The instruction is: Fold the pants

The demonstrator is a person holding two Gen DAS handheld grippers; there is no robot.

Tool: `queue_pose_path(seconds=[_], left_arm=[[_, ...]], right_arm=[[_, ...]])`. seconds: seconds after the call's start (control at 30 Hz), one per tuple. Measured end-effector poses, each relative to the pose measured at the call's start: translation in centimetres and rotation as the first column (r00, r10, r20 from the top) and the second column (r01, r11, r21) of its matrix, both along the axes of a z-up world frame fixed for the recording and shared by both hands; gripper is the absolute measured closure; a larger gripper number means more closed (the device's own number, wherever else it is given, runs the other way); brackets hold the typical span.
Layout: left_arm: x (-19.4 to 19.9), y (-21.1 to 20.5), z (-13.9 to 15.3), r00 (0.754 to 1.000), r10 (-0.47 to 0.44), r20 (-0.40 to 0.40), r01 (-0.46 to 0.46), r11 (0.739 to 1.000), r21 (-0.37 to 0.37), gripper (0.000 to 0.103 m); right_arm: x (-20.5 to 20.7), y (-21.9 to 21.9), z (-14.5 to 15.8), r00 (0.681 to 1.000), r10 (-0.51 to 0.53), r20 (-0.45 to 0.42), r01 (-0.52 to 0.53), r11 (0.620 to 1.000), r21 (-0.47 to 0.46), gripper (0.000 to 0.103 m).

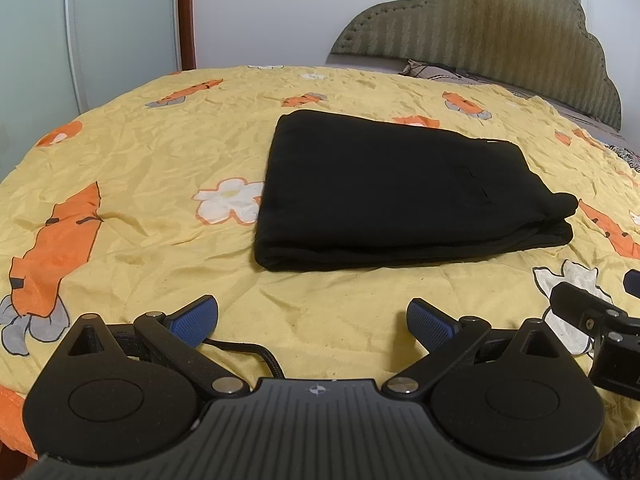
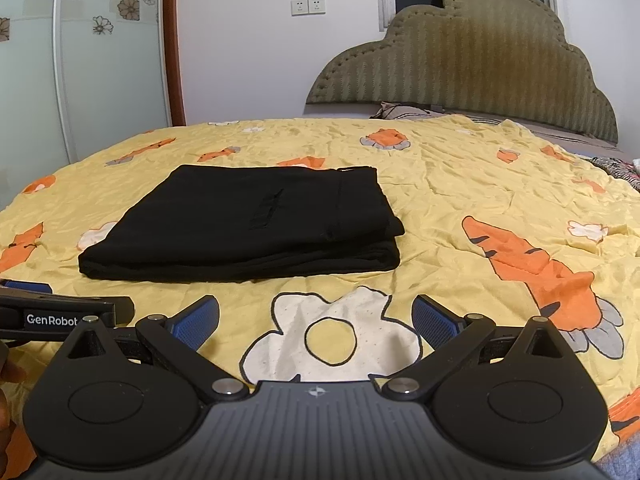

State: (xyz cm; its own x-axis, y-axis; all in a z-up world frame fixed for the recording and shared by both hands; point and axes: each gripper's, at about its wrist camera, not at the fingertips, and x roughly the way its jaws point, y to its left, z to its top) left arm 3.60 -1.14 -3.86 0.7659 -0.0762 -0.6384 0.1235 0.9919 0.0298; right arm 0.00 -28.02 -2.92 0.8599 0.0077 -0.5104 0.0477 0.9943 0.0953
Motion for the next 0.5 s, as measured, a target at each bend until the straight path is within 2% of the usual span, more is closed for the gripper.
queue_pose_path(seconds=[0.5], left_arm=[[-0.65, -0.07, 0.39, 1.0, 0.002, 0.015, -0.002, 1.0, 0.006, 0.001]], right_arm=[[-0.52, 0.17, 0.26, 1.0, 0.014, 0.019, -0.014, 1.0, 0.003, 0.0]])
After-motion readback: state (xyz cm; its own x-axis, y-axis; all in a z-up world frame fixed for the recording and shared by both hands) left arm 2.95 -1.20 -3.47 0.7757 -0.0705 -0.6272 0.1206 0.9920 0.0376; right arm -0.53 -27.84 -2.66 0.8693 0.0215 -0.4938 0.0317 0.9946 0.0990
